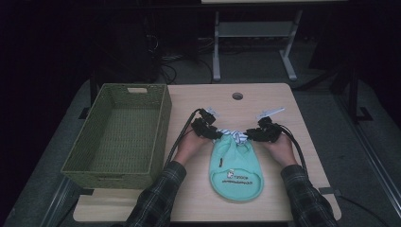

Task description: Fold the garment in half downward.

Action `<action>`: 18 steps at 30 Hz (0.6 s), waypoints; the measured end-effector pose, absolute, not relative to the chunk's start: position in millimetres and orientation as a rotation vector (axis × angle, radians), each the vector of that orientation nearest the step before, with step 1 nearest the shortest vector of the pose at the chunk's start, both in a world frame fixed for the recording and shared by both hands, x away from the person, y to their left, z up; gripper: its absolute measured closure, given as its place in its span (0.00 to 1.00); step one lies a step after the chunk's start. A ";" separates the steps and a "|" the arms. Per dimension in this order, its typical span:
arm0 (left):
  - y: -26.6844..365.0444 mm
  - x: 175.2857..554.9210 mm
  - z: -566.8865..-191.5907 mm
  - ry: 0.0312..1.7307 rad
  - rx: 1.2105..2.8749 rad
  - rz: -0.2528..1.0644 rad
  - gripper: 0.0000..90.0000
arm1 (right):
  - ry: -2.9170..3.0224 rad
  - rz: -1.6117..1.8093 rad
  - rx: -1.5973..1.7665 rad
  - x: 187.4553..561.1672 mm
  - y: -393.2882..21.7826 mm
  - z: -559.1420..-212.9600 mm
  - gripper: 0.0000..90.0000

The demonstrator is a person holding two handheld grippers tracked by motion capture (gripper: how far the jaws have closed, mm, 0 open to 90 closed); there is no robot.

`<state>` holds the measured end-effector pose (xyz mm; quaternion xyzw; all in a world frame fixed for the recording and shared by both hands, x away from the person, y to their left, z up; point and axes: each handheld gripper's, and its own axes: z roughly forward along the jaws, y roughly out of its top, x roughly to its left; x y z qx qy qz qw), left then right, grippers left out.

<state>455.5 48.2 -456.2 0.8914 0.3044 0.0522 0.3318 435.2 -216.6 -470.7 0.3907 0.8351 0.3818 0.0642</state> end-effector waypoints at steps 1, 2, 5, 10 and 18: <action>47.9 455.6 -457.1 0.796 2.333 0.134 0.66 | 2.518 1.155 1.183 434.7 -216.5 -470.8 0.81; 47.8 455.8 -457.8 0.794 2.341 0.138 0.67 | 2.519 1.155 1.175 433.9 -216.3 -471.2 0.83; 47.9 456.7 -460.2 0.788 2.347 0.137 0.71 | 2.522 1.152 1.146 433.3 -216.1 -472.4 0.87; 45.6 455.6 -460.1 0.759 2.362 0.131 0.86 | 2.527 1.129 1.130 430.7 -212.4 -471.7 0.95; 44.4 451.5 -455.4 0.722 2.395 0.180 0.95 | 2.519 1.060 1.084 428.0 -209.2 -468.6 0.98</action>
